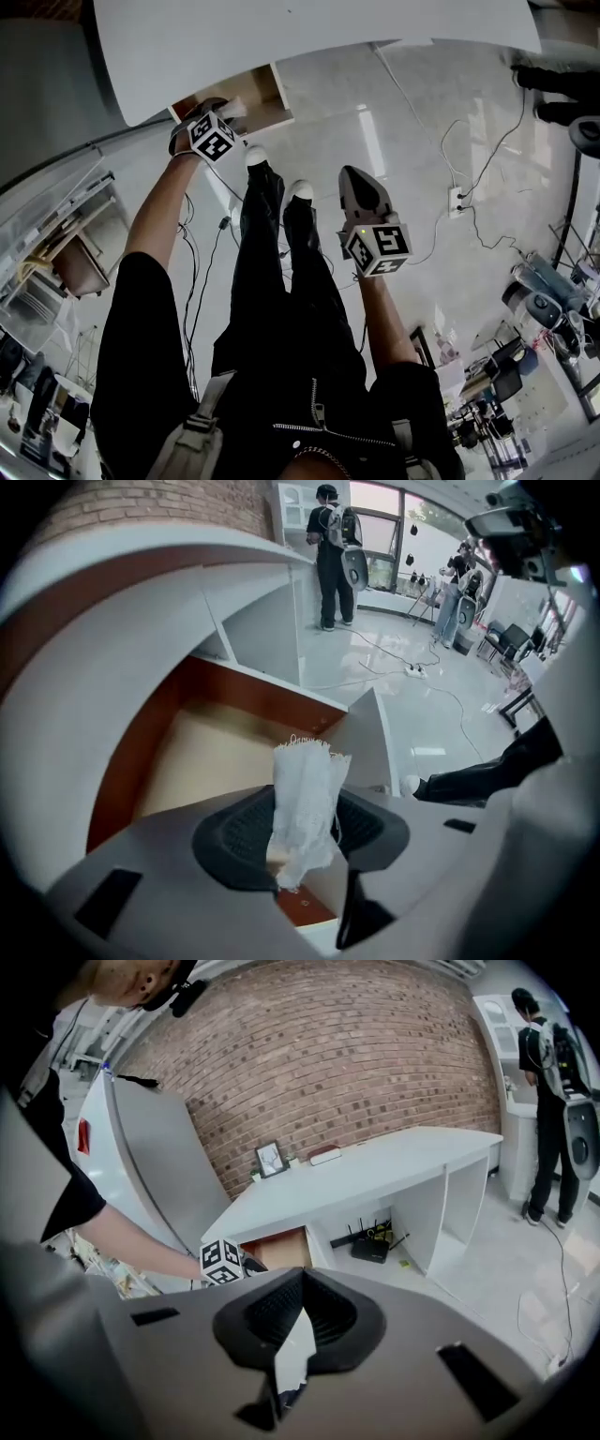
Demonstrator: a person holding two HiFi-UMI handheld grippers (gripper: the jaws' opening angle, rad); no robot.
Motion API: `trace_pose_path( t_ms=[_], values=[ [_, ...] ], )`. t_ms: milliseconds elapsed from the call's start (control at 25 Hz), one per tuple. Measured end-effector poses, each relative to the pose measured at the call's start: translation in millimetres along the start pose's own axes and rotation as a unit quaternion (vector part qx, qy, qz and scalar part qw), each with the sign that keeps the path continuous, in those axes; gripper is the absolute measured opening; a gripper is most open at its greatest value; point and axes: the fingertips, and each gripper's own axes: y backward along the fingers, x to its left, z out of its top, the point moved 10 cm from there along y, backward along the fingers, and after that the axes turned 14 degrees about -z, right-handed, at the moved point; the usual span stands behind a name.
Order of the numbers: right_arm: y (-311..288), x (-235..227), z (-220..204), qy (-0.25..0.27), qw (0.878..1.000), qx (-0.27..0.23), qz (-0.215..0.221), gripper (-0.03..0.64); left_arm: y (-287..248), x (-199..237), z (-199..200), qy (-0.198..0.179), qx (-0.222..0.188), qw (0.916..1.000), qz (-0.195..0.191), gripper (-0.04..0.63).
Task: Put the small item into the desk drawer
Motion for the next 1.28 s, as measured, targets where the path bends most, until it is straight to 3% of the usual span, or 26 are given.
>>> trace_pose_path(
  t_ms=[480,1040,1160,1280],
  values=[
    [-21.7,-8.7,-44.3,-0.034,0.997,0.062,-0.033,0.008,-74.2,26.6,-16.5,0.003,0.061,0.9968,-0.052,0.178],
    [-39.4,-2.7,-46.1,-0.039,0.995,0.085,-0.016,0.008,-97.6,33.4,-19.3,0.001,0.102,0.9895,-0.103,0.189],
    [-40.1,-1.2,-44.8,-0.042,0.995,0.085,-0.011,0.008,-89.2,31.6,-17.8,0.007,0.099,0.9899,-0.102,0.189],
    [-39.0,3.6,-39.3,-0.038,0.996,0.076,-0.003,0.008,-77.0,29.4,-17.1,0.008,0.07,0.9943,-0.081,0.189]
  ],
)
